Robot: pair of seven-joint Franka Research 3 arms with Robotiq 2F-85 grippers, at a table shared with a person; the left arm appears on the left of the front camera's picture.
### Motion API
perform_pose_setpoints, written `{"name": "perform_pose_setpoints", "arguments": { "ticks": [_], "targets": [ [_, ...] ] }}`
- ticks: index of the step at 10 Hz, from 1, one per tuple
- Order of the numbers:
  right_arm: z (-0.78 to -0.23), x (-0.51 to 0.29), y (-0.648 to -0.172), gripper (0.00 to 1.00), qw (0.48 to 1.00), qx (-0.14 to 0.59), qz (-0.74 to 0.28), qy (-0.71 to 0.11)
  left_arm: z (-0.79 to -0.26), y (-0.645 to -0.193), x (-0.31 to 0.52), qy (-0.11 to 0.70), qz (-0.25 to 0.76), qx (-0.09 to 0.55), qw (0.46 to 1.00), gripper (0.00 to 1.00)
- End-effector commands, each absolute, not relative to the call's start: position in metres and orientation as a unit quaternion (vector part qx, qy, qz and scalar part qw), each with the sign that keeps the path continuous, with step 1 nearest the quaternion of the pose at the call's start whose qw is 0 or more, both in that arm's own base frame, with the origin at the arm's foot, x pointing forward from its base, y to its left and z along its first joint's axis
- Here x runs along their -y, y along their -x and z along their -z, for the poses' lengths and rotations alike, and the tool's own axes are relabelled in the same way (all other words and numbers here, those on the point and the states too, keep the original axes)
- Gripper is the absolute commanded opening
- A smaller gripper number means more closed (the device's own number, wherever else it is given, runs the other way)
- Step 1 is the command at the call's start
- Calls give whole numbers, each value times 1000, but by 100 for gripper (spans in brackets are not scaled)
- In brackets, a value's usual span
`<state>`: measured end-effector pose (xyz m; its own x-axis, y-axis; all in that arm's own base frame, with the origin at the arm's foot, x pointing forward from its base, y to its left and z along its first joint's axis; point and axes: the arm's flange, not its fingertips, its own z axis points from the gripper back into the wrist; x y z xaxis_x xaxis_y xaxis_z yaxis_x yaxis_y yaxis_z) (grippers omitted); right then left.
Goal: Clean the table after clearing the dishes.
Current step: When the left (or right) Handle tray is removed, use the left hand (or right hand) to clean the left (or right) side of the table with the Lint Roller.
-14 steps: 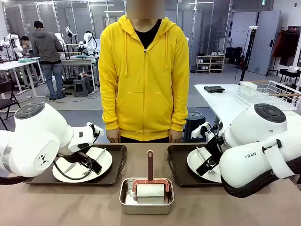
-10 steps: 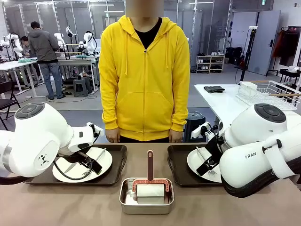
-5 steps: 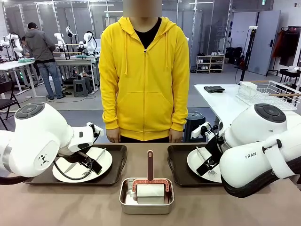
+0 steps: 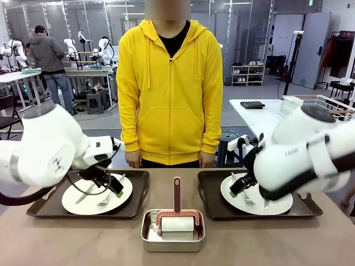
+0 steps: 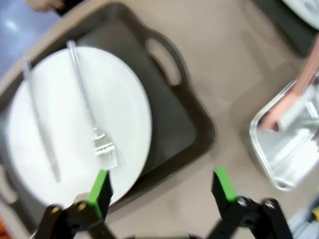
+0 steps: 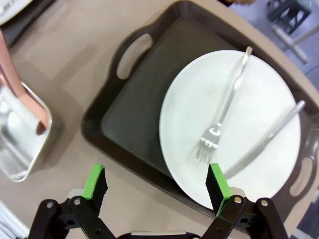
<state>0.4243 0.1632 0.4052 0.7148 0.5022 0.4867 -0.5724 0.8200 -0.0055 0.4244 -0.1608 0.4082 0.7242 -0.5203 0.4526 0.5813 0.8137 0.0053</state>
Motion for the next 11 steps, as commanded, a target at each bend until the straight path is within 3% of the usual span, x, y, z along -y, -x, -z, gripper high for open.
{"name": "perform_pose_setpoints", "arguments": {
  "ticks": [1,5,7,9,11],
  "targets": [
    [-435,-142,-450,100,922,213,-286,-149,-437,-445,141,129,302,193,925,100],
    [-468,-122,-487,100,896,171,-220,-345,-471,-473,105,323,244,182,896,100],
    [-472,-104,-487,100,844,151,-170,-486,-476,-475,68,474,193,192,837,100],
    [-473,-67,-479,100,816,149,-130,-544,-478,-460,15,576,150,216,774,100],
    [-467,-6,-463,100,805,127,-80,-574,-468,-435,-48,636,148,189,733,100]
  ]
}}
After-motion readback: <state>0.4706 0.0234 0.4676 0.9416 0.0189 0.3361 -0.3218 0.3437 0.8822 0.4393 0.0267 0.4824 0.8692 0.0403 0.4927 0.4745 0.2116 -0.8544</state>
